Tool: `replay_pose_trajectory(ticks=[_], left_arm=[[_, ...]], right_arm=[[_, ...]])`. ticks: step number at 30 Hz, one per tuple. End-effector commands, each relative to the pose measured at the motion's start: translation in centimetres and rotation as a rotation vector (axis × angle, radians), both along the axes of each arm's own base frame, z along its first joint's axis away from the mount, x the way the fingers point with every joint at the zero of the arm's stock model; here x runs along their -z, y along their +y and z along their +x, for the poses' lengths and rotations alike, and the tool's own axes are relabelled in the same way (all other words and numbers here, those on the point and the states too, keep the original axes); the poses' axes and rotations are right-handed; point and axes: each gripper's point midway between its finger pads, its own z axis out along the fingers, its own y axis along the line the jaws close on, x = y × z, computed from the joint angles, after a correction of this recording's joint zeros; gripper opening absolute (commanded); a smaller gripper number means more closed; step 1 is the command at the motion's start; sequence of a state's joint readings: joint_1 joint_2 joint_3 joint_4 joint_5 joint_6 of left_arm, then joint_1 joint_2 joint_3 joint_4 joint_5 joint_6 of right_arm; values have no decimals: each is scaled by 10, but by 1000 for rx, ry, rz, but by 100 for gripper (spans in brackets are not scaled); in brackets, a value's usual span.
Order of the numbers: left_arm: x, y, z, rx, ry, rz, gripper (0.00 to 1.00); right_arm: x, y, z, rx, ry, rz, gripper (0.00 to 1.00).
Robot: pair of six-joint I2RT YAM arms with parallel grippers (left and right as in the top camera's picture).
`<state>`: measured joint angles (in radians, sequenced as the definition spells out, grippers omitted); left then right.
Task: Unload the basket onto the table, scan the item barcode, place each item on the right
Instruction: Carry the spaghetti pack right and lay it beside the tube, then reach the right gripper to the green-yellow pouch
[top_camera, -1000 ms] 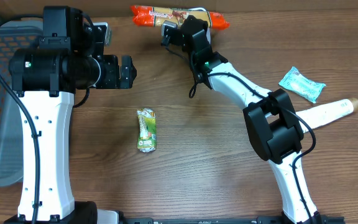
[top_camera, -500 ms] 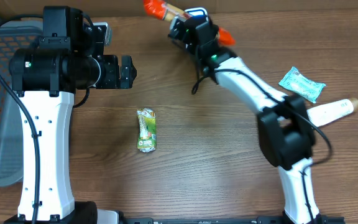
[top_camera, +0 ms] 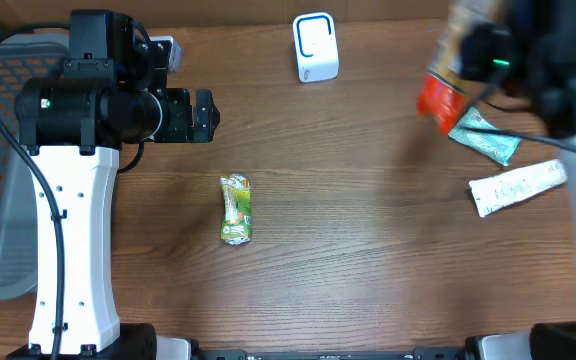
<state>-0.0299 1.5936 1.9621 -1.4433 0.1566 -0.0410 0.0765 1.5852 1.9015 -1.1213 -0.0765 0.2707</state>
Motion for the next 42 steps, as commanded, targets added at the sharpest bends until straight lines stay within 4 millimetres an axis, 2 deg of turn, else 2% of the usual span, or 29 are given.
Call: replay_pose_trajectory(ticks=[1, 4, 7, 11, 15, 16, 17, 19, 21, 23, 25, 30, 34, 37, 38, 42], left_arm=[[-1, 2, 1, 15, -9, 13, 100], [-1, 2, 1, 15, -9, 13, 100], [-1, 2, 1, 15, -9, 13, 100], [-1, 2, 1, 15, -9, 13, 100], [-1, 2, 1, 15, -9, 13, 100], [-1, 2, 1, 15, -9, 13, 100], [-1, 2, 1, 15, -9, 13, 100], [-1, 2, 1, 14, -9, 13, 100], [-1, 2, 1, 15, -9, 13, 100], [-1, 2, 1, 15, -9, 13, 100], [-1, 2, 1, 15, -9, 13, 100], [-1, 2, 1, 15, -9, 13, 100], [-1, 2, 1, 14, -9, 13, 100], [-1, 2, 1, 15, -9, 13, 99], [-1, 2, 1, 15, -9, 13, 100], [-1, 2, 1, 15, -9, 13, 100]], right_arm=[[47, -29, -14, 302, 249, 302, 4], [95, -63, -22, 448, 350, 330, 4], [138, -87, -18, 519, 367, 364, 4], [179, -117, -12, 603, 324, 385, 4], [207, -146, -17, 697, 302, 421, 4], [211, -151, -21, 714, 305, 424, 7], [214, -154, -23, 724, 309, 426, 15], [217, -158, -27, 718, 320, 414, 41], [219, -157, -30, 670, 331, 372, 60], [221, -154, -34, 632, 348, 350, 73], [221, -150, -34, 581, 353, 334, 81], [208, -130, -30, 430, 342, 376, 84], [174, -104, -30, 272, 313, 419, 84], [148, -72, -34, 123, 289, 423, 84], [142, -55, -37, 56, 283, 419, 87], [142, 4, -44, -122, 313, 398, 90]])
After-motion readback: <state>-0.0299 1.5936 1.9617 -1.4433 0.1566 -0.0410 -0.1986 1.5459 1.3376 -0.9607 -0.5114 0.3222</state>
